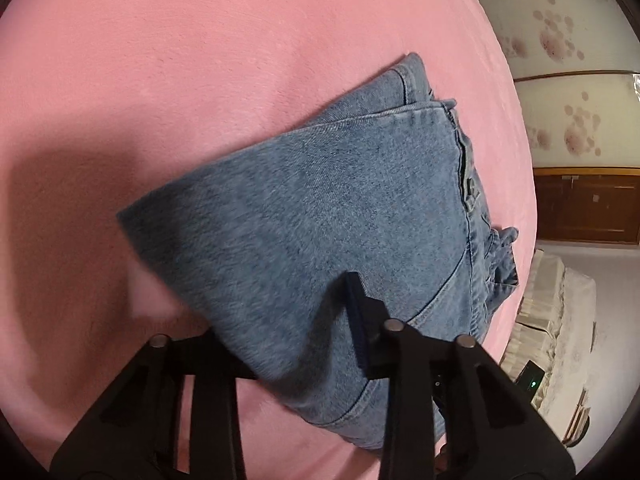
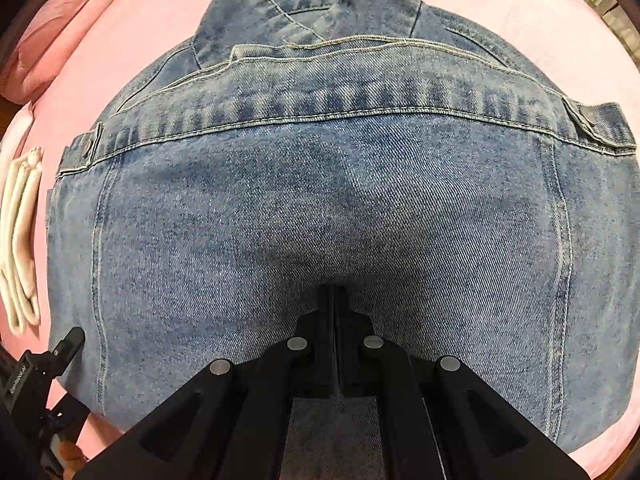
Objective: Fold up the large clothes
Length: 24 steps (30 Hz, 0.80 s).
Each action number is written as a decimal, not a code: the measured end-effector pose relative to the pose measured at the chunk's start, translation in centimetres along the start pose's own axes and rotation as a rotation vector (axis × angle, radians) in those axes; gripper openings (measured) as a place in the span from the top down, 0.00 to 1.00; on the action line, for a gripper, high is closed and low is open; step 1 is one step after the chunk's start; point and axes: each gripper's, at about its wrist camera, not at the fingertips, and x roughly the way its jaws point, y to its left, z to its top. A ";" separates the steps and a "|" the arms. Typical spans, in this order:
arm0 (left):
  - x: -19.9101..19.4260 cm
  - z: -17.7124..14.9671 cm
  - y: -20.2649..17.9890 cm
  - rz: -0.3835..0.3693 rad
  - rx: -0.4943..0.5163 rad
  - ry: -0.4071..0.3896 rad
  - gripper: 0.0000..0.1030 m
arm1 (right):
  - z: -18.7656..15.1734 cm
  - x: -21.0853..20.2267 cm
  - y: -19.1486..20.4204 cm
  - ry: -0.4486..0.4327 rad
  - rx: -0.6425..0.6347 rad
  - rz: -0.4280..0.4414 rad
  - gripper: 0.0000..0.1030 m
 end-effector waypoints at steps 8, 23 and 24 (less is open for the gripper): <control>-3.4 -4.5 -7.5 0.226 0.411 -0.205 0.93 | -3.8 -0.9 1.6 -0.081 0.005 -0.015 0.98; -8.9 -26.0 -24.3 0.313 1.110 -0.519 0.94 | -9.3 -3.1 -5.5 -0.154 -0.191 0.329 0.98; -8.7 -27.6 -24.9 0.303 1.140 -0.512 0.94 | -9.6 -3.3 -6.0 -0.146 -0.198 0.349 0.98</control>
